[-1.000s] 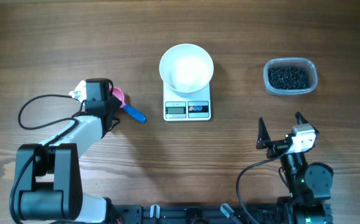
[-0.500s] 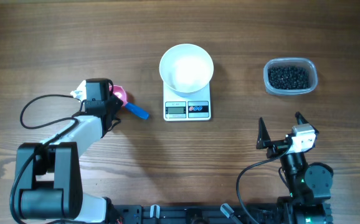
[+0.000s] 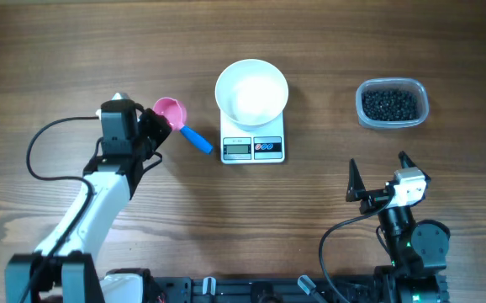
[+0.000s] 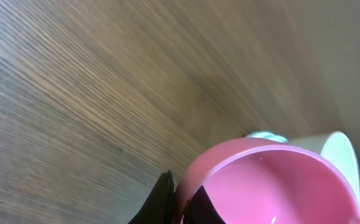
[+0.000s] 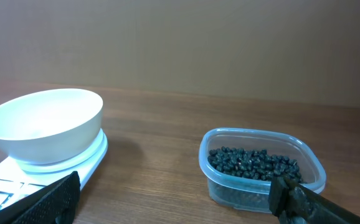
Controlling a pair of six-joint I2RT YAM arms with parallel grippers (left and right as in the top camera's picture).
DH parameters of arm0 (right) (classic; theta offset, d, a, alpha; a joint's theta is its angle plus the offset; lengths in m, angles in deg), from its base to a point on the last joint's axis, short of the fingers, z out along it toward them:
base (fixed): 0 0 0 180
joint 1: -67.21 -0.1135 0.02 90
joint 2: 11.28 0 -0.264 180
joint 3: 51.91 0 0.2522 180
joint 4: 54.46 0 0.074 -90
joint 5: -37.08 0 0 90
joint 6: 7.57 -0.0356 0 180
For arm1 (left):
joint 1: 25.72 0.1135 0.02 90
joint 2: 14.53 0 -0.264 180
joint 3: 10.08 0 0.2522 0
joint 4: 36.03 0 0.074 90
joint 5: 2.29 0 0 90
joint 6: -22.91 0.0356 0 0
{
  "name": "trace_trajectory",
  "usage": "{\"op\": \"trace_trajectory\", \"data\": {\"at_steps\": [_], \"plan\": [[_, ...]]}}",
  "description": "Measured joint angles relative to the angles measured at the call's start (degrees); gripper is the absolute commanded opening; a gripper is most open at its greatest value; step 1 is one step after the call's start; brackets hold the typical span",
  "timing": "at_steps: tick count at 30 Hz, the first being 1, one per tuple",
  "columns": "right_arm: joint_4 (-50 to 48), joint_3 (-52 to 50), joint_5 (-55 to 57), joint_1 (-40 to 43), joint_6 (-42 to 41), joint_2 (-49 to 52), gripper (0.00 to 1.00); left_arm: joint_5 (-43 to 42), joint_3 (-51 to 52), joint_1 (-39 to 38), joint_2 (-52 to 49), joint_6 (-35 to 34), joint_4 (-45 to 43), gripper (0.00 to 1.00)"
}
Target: Scoop item into bowl and weigh 150g on scale
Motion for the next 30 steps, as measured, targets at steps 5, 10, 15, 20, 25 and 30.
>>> {"op": "trace_trajectory", "data": {"at_steps": [5,10,15,20,25,30], "plan": [[-0.02,0.0,0.0,0.0,0.0,0.0,0.99,-1.46,0.0,0.0,4.02,0.0,5.27,0.04],[-0.02,0.0,-1.11,0.0,-7.39,0.0,1.0,-3.26,0.02,0.0,6.99,0.0,6.99,0.04],[-0.39,0.0,-9.2,0.0,-37.99,0.0,1.0,-7.58,0.0,0.0,8.44,0.0,7.06,0.04],[-0.83,0.0,-20.57,0.0,-60.0,0.0,1.0,-11.19,0.0,0.0,8.44,0.0,7.06,0.04],[-0.85,0.0,-24.24,0.0,-71.78,0.0,0.99,-13.57,0.0,0.0,8.44,0.0,7.08,0.04],[0.04,0.0,-25.55,0.0,-58.82,0.33,0.99,-15.19,0.0,0.0,8.44,0.0,7.06,0.04]]}}
